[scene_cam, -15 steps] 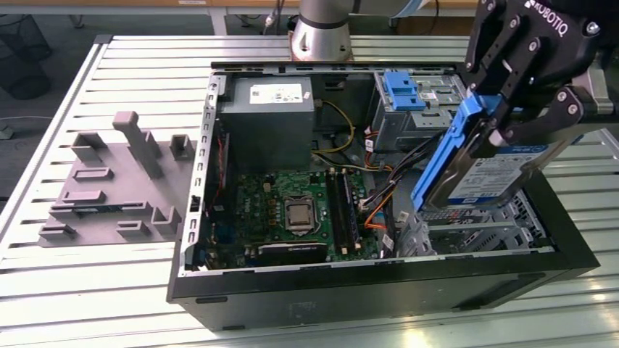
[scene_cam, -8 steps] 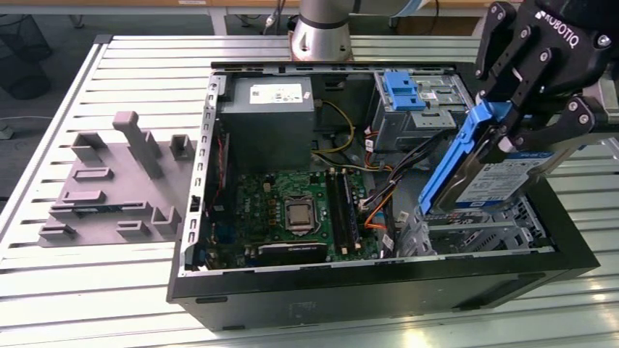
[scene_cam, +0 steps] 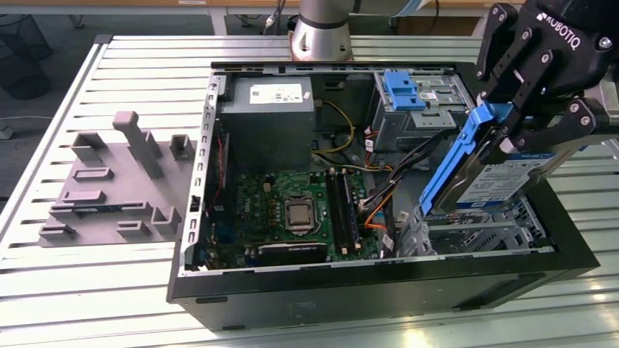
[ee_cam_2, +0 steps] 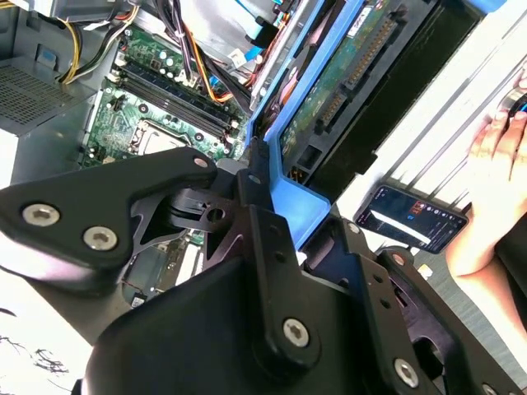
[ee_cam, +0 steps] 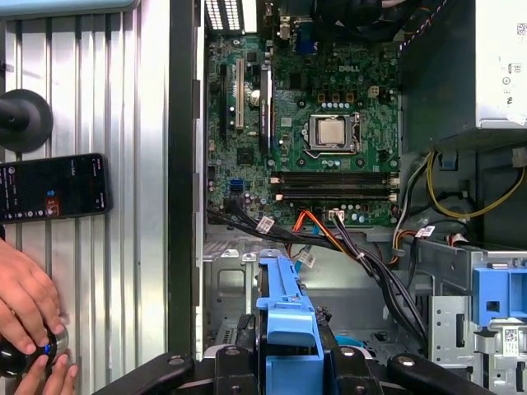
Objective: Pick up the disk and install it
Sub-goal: 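Insert the disk into the insertion slot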
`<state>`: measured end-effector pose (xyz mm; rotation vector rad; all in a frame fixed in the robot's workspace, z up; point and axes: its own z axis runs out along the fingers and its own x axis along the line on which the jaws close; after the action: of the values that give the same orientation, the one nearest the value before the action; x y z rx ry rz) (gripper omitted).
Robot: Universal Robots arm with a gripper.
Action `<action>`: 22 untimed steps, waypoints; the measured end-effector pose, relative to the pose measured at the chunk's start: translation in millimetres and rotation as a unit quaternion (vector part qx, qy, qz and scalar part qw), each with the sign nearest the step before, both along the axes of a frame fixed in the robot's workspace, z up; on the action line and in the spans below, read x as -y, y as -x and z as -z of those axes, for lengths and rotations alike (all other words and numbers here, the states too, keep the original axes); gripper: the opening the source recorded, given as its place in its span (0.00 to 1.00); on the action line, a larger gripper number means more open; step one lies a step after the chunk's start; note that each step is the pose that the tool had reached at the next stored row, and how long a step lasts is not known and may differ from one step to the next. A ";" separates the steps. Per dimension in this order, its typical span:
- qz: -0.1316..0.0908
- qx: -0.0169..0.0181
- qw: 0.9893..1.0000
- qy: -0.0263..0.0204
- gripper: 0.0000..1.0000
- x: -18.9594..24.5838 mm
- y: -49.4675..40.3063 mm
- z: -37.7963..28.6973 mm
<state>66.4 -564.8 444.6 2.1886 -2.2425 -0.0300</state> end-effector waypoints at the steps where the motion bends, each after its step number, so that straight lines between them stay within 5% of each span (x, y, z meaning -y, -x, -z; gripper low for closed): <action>1: 0.000 0.000 1.000 0.000 0.36 0.0 0.0 0.0; 22: 0.000 0.003 1.000 0.000 0.36 1.0 -4.7 10.7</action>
<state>71.1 -565.8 433.9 2.1916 -2.2454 -0.0235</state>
